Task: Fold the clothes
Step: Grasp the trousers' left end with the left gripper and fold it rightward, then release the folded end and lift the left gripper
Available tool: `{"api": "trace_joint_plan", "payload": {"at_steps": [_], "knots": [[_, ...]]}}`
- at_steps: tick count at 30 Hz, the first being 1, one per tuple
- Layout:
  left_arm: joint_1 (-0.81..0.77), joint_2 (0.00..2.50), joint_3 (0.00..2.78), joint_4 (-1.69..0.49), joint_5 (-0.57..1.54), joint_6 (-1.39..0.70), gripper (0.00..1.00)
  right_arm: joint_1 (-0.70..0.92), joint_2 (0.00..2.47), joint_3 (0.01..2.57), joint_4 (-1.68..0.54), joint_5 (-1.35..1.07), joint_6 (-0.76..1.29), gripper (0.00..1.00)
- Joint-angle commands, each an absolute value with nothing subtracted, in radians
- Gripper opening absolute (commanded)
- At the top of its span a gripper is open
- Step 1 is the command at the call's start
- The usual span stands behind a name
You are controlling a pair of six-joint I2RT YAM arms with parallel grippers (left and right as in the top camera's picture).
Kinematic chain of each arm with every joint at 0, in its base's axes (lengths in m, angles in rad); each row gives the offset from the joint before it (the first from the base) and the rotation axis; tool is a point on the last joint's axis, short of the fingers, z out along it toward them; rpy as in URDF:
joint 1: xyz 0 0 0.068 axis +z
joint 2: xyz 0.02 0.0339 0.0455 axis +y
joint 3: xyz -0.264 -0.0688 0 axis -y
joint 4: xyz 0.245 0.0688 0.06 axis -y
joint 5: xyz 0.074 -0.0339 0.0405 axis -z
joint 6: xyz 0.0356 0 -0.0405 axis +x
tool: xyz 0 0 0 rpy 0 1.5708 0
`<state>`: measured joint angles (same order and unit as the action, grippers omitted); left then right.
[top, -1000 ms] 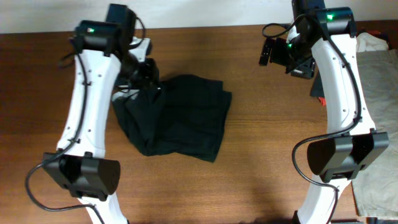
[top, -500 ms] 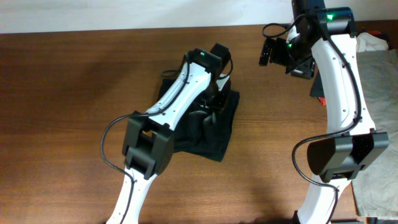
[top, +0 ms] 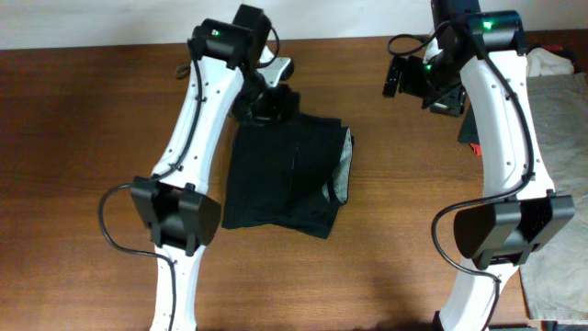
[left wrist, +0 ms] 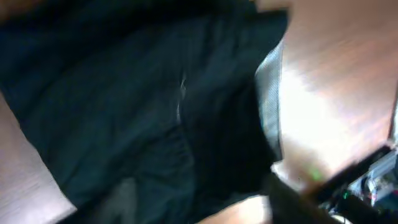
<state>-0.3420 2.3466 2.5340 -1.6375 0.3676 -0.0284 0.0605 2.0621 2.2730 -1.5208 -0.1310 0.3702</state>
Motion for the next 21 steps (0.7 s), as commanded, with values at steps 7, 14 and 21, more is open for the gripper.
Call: {"api": "trace_joint_plan", "payload": {"at_steps": [7, 14, 21], "knots": [[-0.600, 2.345, 1.936, -1.344, 0.573, 0.054, 0.05, 0.065, 2.061, 2.291, -1.522, -0.119, 0.371, 0.99], [-0.646, 2.287, 1.892, -1.256, 0.555, 0.054, 0.01, 0.065, 2.061, 2.291, -1.522, -0.119, 0.371, 0.99], [-0.477, 2.180, 1.916, -1.028, 0.530, -0.062, 0.01, 0.065, 2.061, 2.291, -1.522, -0.119, 0.371, 0.98]]}}
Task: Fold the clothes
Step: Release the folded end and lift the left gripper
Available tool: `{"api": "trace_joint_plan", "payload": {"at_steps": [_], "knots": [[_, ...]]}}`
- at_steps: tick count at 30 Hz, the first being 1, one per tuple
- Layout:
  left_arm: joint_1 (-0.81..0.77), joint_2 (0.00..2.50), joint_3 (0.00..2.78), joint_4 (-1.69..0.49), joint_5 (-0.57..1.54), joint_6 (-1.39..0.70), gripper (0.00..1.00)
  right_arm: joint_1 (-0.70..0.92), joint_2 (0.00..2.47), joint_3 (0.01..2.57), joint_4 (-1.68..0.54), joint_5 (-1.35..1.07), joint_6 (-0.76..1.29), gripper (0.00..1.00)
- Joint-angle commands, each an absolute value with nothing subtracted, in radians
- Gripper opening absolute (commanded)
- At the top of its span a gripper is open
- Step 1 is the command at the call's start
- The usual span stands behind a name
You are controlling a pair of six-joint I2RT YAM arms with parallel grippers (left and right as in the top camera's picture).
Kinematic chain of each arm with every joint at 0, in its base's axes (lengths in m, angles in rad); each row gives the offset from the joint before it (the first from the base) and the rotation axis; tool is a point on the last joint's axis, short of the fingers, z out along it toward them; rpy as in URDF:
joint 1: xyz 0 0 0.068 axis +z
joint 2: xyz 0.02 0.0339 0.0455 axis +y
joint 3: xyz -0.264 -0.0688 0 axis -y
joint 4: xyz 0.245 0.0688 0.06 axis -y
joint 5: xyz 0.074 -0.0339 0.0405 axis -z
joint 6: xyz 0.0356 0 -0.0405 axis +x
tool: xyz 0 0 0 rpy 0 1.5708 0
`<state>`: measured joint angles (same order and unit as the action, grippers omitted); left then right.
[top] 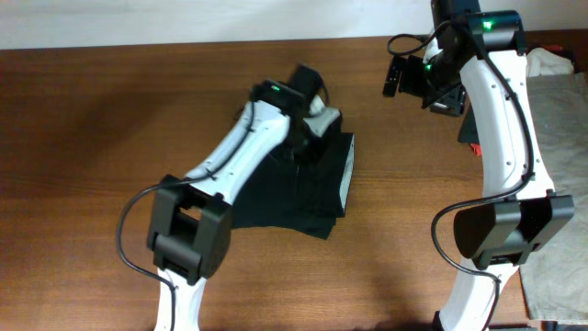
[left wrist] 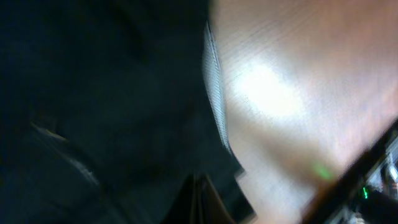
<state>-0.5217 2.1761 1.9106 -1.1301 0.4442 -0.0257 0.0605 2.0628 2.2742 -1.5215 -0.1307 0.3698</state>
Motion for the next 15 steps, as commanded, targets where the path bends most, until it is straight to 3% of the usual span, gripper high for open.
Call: {"api": "trace_joint_plan", "payload": {"at_steps": [1, 6, 12, 13, 15], "knots": [[-0.479, 2.198, 1.916, -0.958, 0.535, -0.115, 0.01, 0.065, 2.061, 2.291, -1.522, -0.119, 0.371, 0.99], [-0.535, 2.343, 1.916, -0.719, 0.543, -0.288, 0.04, 0.065, 2.061, 2.291, -1.522, -0.119, 0.371, 0.98], [-0.498, 2.425, 1.977, -0.630, 0.560, -0.244, 0.12, 0.065, 2.061, 2.291, -1.522, -0.119, 0.371, 0.99], [-0.475, 2.424, 2.042, -0.664, 0.599, -0.233, 0.18, 0.065, 2.061, 2.291, -1.522, -0.119, 0.371, 0.99], [-0.430, 2.424, 2.187, -0.765, 0.665, -0.218, 0.43, 0.065, 2.061, 2.291, -1.522, -0.119, 0.371, 0.99]]}}
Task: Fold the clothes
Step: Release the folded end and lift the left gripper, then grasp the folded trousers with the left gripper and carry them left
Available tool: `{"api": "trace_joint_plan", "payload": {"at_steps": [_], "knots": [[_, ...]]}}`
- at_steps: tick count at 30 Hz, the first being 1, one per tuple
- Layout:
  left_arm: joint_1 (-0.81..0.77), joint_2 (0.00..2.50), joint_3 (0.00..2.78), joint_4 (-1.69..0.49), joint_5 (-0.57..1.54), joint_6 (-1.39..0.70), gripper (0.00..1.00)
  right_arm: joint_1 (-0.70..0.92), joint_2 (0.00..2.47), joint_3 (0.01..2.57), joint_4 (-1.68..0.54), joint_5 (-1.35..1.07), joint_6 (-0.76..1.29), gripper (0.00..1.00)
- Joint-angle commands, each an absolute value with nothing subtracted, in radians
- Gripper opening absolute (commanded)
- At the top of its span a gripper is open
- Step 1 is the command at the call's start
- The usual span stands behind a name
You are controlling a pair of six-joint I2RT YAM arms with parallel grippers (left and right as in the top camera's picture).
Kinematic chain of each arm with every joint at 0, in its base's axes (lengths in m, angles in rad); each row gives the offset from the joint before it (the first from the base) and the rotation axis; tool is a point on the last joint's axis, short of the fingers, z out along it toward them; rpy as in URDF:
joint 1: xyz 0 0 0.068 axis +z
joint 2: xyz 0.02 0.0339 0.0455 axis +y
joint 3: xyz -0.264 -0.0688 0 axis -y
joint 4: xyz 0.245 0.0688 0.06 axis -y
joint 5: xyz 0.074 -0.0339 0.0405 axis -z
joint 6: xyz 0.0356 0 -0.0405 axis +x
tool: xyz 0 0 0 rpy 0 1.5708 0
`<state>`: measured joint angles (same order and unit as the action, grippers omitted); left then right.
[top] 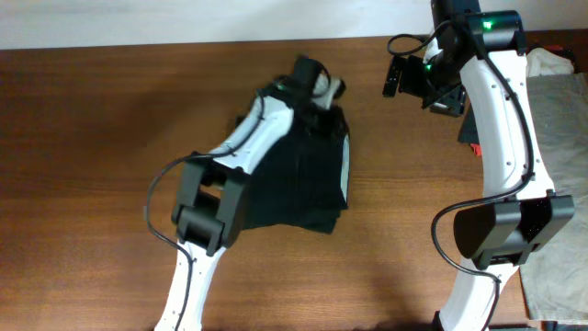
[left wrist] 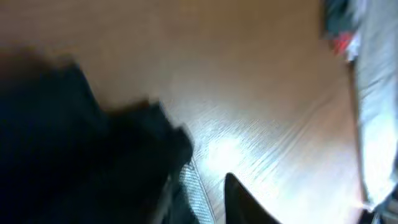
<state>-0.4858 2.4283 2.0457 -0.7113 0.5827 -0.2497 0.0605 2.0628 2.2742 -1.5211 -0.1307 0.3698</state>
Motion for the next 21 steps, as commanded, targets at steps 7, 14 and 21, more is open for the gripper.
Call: {"api": "trace_joint_plan", "payload": {"at_steps": [7, 14, 21], "knots": [[-0.089, 2.429, 2.595, -1.520, 0.440, 0.024, 0.99, 0.065, 2.061, 2.291, -1.522, -0.119, 0.371, 0.99], [-0.027, 2.441, 2.144, -1.534, 0.430, 0.235, 0.99, 0.065, 2.061, 2.291, -1.522, -0.119, 0.371, 0.99], [-0.050, 2.441, 1.944, -1.459, 0.593, 0.452, 0.99, 0.065, 2.061, 2.291, -1.522, -0.119, 0.371, 0.99]]}}
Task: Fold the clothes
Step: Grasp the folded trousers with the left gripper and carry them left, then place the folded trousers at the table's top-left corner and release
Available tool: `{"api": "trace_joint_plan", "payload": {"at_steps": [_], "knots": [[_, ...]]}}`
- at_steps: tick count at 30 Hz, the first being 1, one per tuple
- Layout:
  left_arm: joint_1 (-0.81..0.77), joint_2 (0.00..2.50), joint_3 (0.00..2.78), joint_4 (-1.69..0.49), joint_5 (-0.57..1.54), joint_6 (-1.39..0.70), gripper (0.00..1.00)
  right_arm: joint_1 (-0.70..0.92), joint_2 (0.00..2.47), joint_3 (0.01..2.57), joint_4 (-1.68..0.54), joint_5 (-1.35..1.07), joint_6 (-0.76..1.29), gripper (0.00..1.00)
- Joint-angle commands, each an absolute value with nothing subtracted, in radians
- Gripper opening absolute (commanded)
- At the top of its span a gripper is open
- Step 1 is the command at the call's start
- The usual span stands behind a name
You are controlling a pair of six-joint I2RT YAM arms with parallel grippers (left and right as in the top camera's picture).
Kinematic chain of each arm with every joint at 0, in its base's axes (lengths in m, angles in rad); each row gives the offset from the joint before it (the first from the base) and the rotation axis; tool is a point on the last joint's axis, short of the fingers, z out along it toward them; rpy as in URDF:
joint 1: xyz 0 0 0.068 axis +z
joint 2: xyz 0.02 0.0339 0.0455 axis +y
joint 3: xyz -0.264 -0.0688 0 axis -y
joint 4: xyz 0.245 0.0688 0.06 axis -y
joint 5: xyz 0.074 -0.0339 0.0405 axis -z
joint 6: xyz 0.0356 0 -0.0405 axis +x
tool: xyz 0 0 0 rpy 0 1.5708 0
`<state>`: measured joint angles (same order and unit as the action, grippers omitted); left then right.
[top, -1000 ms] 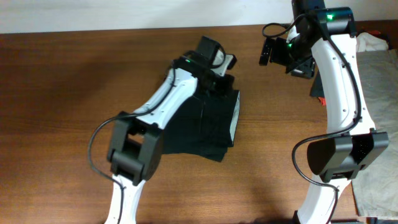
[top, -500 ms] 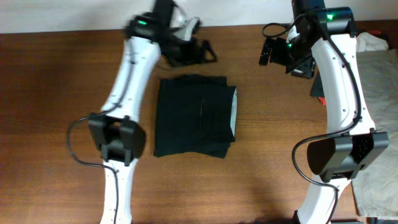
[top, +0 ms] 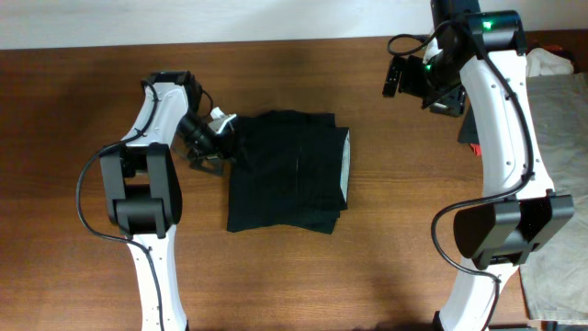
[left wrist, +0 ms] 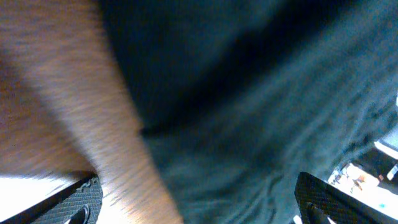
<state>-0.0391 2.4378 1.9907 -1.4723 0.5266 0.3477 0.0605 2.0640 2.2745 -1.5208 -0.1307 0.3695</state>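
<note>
A black garment (top: pixel 287 171) lies folded into a rough rectangle in the middle of the brown table (top: pixel 83 184), with a grey inner band showing at its right edge. My left gripper (top: pixel 215 140) is low at the garment's upper left edge. In the left wrist view the left gripper (left wrist: pixel 199 200) is open wide, its fingers (left wrist: pixel 69 200) at the two bottom corners, and the dark cloth (left wrist: pixel 261 124) and its edge on the wood lie between them. My right gripper (top: pixel 401 79) hangs over bare table at the upper right; its jaws are not readable.
A pale grey cloth (top: pixel 556 119) lies along the right edge of the table, with a white crumpled piece (top: pixel 549 62) above it. A small red object (top: pixel 475 148) sits beside the right arm.
My left gripper was over the garment's far right corner; now it is at the garment's upper left edge, open. The garment lies squarer and flatter. The right arm has not moved.
My left gripper was first at the garment's upper left corner. Then it was over the upper right part, then beyond the far right corner. Now it is back at the left edge, and the garment's top edge lies straight. The right arm stayed still.
</note>
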Motion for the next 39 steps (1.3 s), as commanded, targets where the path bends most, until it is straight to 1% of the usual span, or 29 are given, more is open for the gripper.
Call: {"api": "trace_joint_plan", "payload": {"at_steps": [1, 3, 4, 5, 6, 7, 9, 10, 11, 13, 15, 16, 17, 18, 19, 20, 21, 22, 24, 26, 28, 30, 32, 33, 35, 39], "knots": [[-0.057, 2.441, 1.919, -1.457, 0.639, 0.495, 0.95, 0.065, 2.061, 2.291, -1.522, -0.119, 0.371, 0.99], [-0.072, 2.441, 1.877, -1.430, 0.667, 0.498, 0.89, 0.065, 2.061, 2.291, -1.522, -0.119, 0.371, 0.99], [-0.073, 2.441, 1.850, -1.393, 0.694, 0.495, 0.75, 0.065, 2.061, 2.291, -1.522, -0.119, 0.371, 0.99], [-0.073, 2.441, 1.836, -1.365, 0.717, 0.483, 0.68, 0.065, 2.061, 2.291, -1.522, -0.119, 0.371, 0.99], [-0.076, 2.441, 1.829, -1.332, 0.749, 0.463, 0.42, 0.065, 2.061, 2.291, -1.522, -0.119, 0.371, 0.99], [-0.076, 2.441, 1.829, -1.286, 0.748, 0.385, 0.17, 0.065, 2.061, 2.291, -1.522, -0.119, 0.371, 0.99], [-0.056, 2.441, 1.829, -1.200, 0.737, 0.272, 0.14, 0.065, 2.061, 2.291, -1.522, -0.119, 0.371, 0.99], [-0.012, 2.441, 1.831, -1.113, 0.737, 0.176, 0.03, 0.065, 2.061, 2.291, -1.522, -0.119, 0.371, 0.99], [0.035, 2.441, 1.831, -1.040, 0.736, 0.094, 0.01, 0.065, 2.061, 2.291, -1.522, -0.119, 0.371, 0.99], [0.178, 2.441, 1.831, -0.855, 0.662, -0.150, 0.01, 0.065, 2.061, 2.291, -1.522, -0.119, 0.371, 0.98], [0.342, 2.441, 1.831, -0.714, 0.568, -0.365, 0.01, 0.065, 2.061, 2.291, -1.522, -0.119, 0.371, 0.99], [0.449, 2.441, 1.831, -0.634, 0.514, -0.480, 0.03, 0.065, 2.061, 2.291, -1.522, -0.119, 0.371, 0.99], [0.536, 2.441, 1.831, -0.589, 0.472, -0.542, 0.04, 0.065, 2.061, 2.291, -1.522, -0.119, 0.371, 0.99], [0.584, 2.441, 1.831, -0.574, 0.456, -0.566, 0.04, 0.065, 2.061, 2.291, -1.522, -0.119, 0.371, 0.99], [0.682, 2.441, 1.831, -0.560, 0.428, -0.585, 0.05, 0.065, 2.061, 2.291, -1.522, -0.119, 0.371, 0.98], [0.741, 2.441, 1.831, -0.561, 0.421, -0.585, 0.09, 0.065, 2.061, 2.291, -1.522, -0.119, 0.371, 0.99], [0.771, 2.441, 1.831, -0.569, 0.421, -0.618, 0.08, 0.065, 2.061, 2.291, -1.522, -0.119, 0.371, 0.99], [0.802, 2.441, 1.831, -0.600, 0.423, -0.719, 0.08, 0.065, 2.061, 2.291, -1.522, -0.119, 0.371, 0.98], [0.800, 2.441, 1.831, -0.594, 0.424, -0.739, 0.09, 0.065, 2.061, 2.291, -1.522, -0.119, 0.371, 0.99], [0.757, 2.441, 1.831, -0.582, 0.424, -0.741, 0.09, 0.065, 2.061, 2.291, -1.522, -0.119, 0.371, 0.99], [0.678, 2.442, 1.831, -0.508, 0.415, -0.741, 0.14, 0.065, 2.061, 2.291, -1.522, -0.119, 0.371, 0.99], [0.604, 2.442, 1.831, -0.451, 0.318, -0.816, 0.15, 0.065, 2.061, 2.291, -1.522, -0.119, 0.371, 0.99], [0.548, 2.452, 1.831, -0.367, 0.299, -0.841, 0.15, 0.065, 2.061, 2.291, -1.522, -0.119, 0.371, 0.99], [0.532, 2.457, 1.831, -0.336, 0.291, -0.841, 0.17, 0.065, 2.061, 2.291, -1.522, -0.119, 0.371, 0.99], [0.526, 2.463, 1.831, -0.315, 0.255, -0.833, 0.18, 0.065, 2.061, 2.291, -1.522, -0.119, 0.371, 0.99], [0.582, 2.491, 1.831, -0.315, 0.210, -0.692, 0.17, 0.065, 2.061, 2.291, -1.522, -0.119, 0.371, 0.99]]}}
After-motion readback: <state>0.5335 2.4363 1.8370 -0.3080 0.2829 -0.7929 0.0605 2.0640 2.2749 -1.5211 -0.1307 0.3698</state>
